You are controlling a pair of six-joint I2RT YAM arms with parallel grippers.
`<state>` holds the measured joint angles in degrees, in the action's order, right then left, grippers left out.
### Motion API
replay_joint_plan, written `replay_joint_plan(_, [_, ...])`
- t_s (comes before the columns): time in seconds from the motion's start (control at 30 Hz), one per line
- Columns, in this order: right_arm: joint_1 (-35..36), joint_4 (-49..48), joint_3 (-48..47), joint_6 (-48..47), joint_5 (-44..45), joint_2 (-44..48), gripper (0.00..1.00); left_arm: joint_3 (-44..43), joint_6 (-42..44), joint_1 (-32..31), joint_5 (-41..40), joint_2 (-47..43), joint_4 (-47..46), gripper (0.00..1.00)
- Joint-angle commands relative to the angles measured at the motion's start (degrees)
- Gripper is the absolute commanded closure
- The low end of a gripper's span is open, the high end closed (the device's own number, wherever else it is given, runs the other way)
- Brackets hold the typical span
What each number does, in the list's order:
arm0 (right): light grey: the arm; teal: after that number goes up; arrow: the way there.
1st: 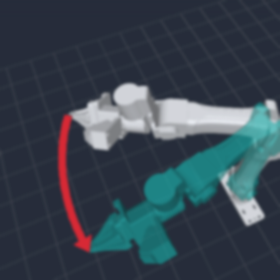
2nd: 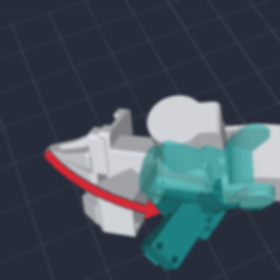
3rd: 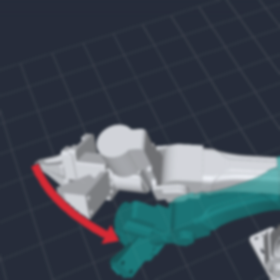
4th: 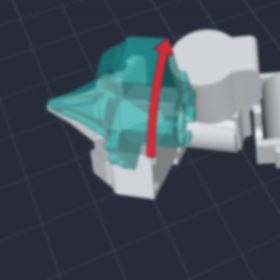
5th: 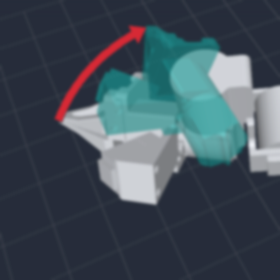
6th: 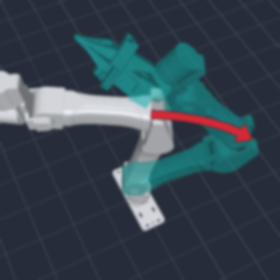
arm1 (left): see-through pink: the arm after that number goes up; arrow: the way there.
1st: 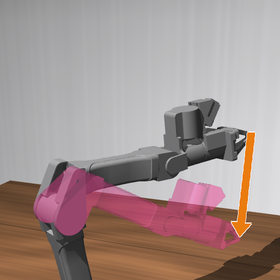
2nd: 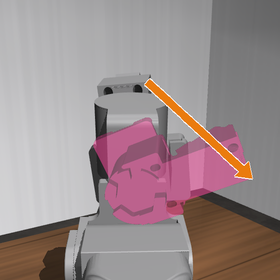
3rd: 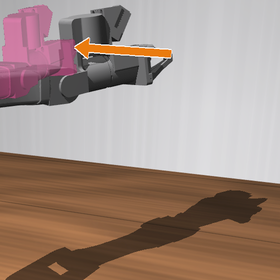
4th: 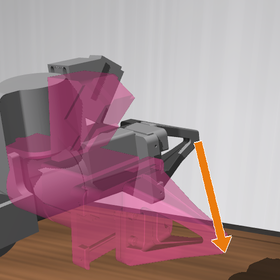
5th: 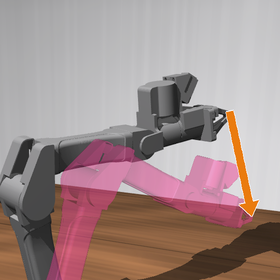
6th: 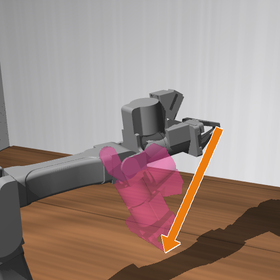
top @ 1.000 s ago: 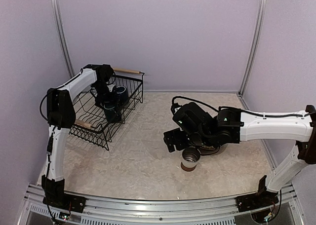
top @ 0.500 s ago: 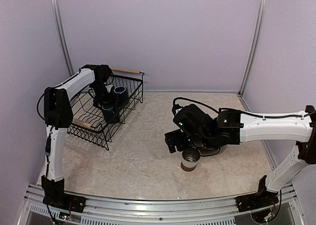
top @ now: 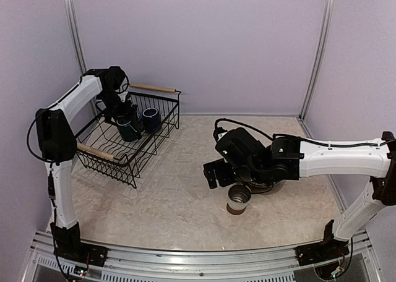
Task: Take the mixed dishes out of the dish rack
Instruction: Grab the cup from the dish rack, then pass from the left arm to the right
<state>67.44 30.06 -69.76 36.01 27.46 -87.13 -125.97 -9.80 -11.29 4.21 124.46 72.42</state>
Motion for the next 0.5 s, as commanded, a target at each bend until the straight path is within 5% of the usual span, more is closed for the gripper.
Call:
replay_joint_plan(0.0, [-1.4,-4.5,-1.2,-1.0,-2.5,-0.9,0.0,-0.2,-1.6,0.1,3.9,-9.3,-1.4,0.78])
replay_joint_plan(0.27, [-7.3,-17.8,0.5,-0.2,-14.0,1.5,0.0,16.8,-7.2,-0.5,32.1,-25.4,-21.2,0.77])
replay_joint_plan(0.47, [-13.1,-37.9,5.5,8.1,-30.0,2.2,0.0,35.4,-8.9,-5.6,38.7,-38.6,-42.6,0.79])
